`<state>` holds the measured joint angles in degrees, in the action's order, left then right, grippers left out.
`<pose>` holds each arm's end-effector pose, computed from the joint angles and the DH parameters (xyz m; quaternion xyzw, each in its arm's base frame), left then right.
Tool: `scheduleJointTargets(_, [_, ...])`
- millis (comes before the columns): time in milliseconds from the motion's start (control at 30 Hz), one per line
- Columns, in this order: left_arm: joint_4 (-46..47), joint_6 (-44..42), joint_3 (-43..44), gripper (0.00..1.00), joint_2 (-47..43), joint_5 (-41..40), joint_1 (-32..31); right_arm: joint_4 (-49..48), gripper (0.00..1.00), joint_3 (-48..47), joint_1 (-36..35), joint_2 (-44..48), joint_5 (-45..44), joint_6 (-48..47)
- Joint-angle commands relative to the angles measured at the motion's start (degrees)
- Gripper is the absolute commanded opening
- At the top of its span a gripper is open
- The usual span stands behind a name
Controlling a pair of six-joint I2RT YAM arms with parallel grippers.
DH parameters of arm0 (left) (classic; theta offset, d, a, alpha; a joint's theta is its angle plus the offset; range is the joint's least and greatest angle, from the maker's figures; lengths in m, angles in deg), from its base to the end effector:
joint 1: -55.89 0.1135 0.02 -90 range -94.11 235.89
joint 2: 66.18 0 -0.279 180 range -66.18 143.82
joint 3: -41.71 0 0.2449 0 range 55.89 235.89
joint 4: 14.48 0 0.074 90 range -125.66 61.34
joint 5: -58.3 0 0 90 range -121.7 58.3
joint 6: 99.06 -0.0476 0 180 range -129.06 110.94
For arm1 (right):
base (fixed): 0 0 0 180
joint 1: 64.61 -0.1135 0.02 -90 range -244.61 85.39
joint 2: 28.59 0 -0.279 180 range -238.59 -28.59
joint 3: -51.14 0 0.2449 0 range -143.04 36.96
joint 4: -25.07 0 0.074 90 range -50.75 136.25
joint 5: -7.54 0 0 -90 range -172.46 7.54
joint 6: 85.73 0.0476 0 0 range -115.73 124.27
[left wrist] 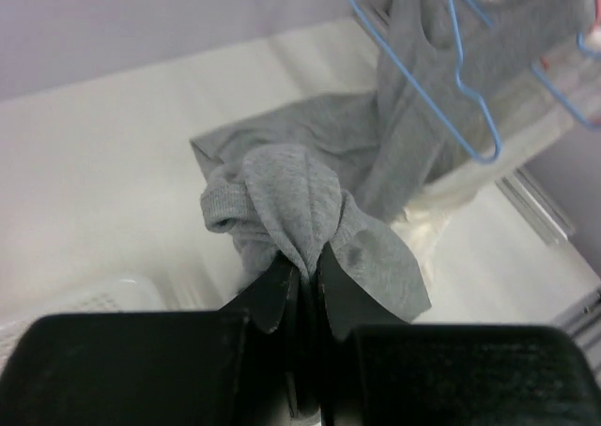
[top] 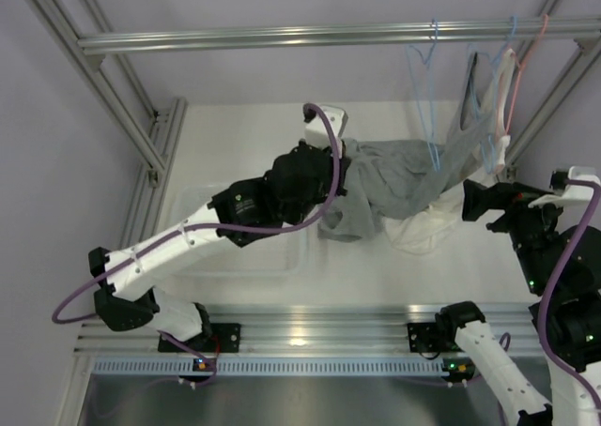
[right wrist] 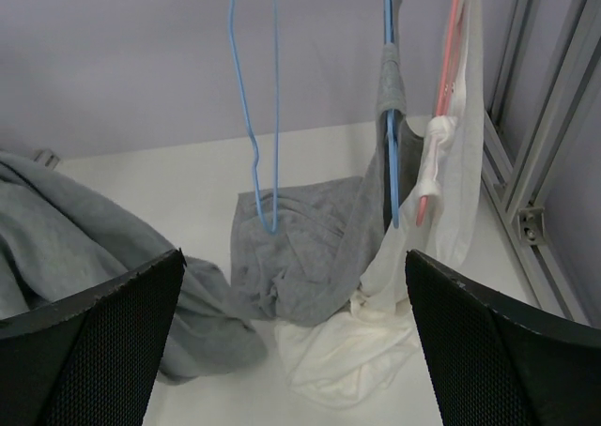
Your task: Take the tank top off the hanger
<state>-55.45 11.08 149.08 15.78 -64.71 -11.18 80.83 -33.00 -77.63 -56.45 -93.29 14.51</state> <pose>0.1454 -0.2772 0.4643 0.1464 0.7688 -0.2362 0.5760 0.0313 -0.0019 0.4487 0.0500 0.7022 0.0775 0.7060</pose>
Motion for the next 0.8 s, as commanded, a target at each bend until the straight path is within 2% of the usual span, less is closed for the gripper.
scheduleJointTargets(0, [-6.25,-5.37,10.67,0.00,1.63,-9.87,1.59,-1.33,0.99,-2.29,0.36,-1.67,1.16,0.83])
scheduleJointTargets(33, [-7.91,-6.94,16.27,0.00,2.07,-10.66,2.02,-1.50,0.99,-2.38,0.36,-1.85,1.42,0.83])
scheduleJointTargets(133, [-9.07,-12.03,24.91,0.00,4.52,-11.71,3.17,-1.94,0.99,-2.47,0.45,-2.64,1.42,0.75])
scheduleJointTargets(167, [-9.77,-13.53,31.20,0.00,6.36,-12.94,3.17,-1.94,0.99,-2.47,0.36,-2.82,1.51,0.75])
scheduleJointTargets(233, [-9.86,-18.26,37.13,0.00,8.21,-16.46,3.17,-2.30,0.99,-2.21,0.36,-3.25,1.60,0.83])
scheduleJointTargets(267, [-9.86,-19.43,43.51,0.00,10.22,-17.42,3.17,-2.47,0.99,-2.03,0.36,-3.43,1.60,0.92])
scheduleJointTargets(367, [-9.43,-22.95,49.62,0.00,11.13,-19.71,3.17,-3.00,0.99,-1.41,0.36,-3.78,1.69,1.18])
scheduleJointTargets(467, [-8.55,-24.80,47.28,0.00,8.32,-25.77,3.35,-3.70,0.99,-0.98,0.36,-3.78,2.13,1.45])
scheduleJointTargets(567, [-7.14,-22.96,38.23,0.00,3.24,-30.96,4.48,-4.40,0.99,-0.45,0.45,-3.78,2.48,1.71])
scheduleJointTargets(667, [-7.05,-17.61,27.87,0.00,-3.18,-37.81,4.75,-5.11,0.99,-0.01,0.36,-4.22,2.83,1.98])
scheduleJointTargets(700, [-7.23,-14.29,21.66,0.00,-4.94,-39.22,4.75,-5.28,0.99,-0.01,0.36,-4.31,3.35,1.89])
scheduleJointTargets(767, [-7.23,-10.58,14.52,0.00,-10.83,-41.07,4.75,-5.55,0.99,-0.09,0.27,-4.49,3.88,1.80])
